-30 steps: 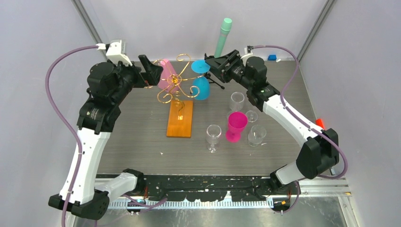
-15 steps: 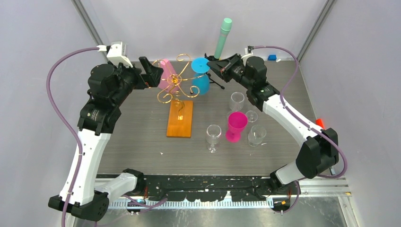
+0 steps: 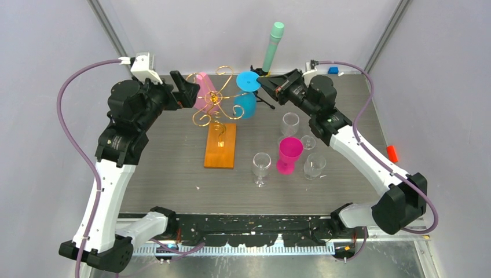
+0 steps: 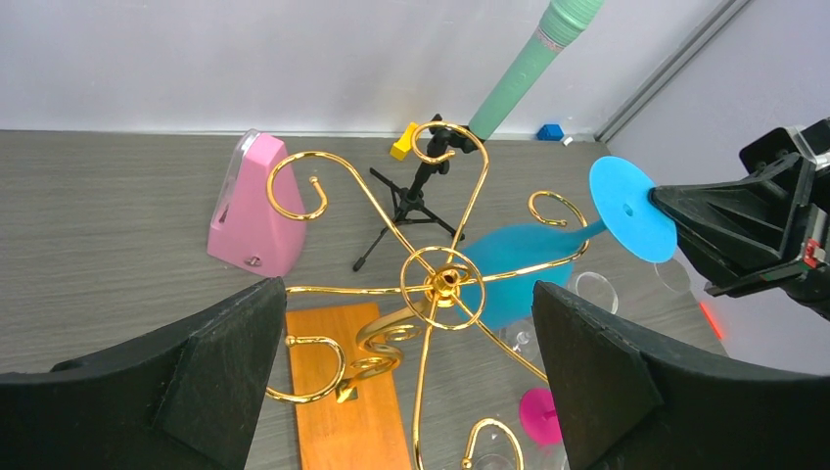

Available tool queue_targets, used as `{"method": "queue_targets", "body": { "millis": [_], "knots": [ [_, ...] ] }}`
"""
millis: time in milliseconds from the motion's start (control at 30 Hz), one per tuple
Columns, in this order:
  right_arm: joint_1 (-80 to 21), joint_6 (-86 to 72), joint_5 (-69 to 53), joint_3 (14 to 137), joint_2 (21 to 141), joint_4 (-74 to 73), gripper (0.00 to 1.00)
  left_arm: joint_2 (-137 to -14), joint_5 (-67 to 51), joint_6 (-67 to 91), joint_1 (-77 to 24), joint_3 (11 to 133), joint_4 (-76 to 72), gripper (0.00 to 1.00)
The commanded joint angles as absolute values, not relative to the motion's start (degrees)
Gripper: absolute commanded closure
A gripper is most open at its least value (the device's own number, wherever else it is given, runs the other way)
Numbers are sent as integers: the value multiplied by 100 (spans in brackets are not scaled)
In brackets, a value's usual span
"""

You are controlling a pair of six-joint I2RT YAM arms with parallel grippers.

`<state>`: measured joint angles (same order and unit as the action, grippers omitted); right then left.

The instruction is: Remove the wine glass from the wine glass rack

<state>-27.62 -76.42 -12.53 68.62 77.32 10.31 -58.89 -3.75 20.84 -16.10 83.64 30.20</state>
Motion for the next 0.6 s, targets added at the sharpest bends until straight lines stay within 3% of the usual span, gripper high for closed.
{"method": "queue_targets", "body": {
  "millis": [0, 567],
  "knots": [
    [-2933, -7844, -1204, 6831, 7424, 1300, 100, -5750, -444, 2092, -1586, 8317, 2668, 0],
    [-3199, -7225, -1048, 7716, 8374, 1255, 100, -5605, -421, 2057, -1580, 8227, 2636, 0]
  ]
}}
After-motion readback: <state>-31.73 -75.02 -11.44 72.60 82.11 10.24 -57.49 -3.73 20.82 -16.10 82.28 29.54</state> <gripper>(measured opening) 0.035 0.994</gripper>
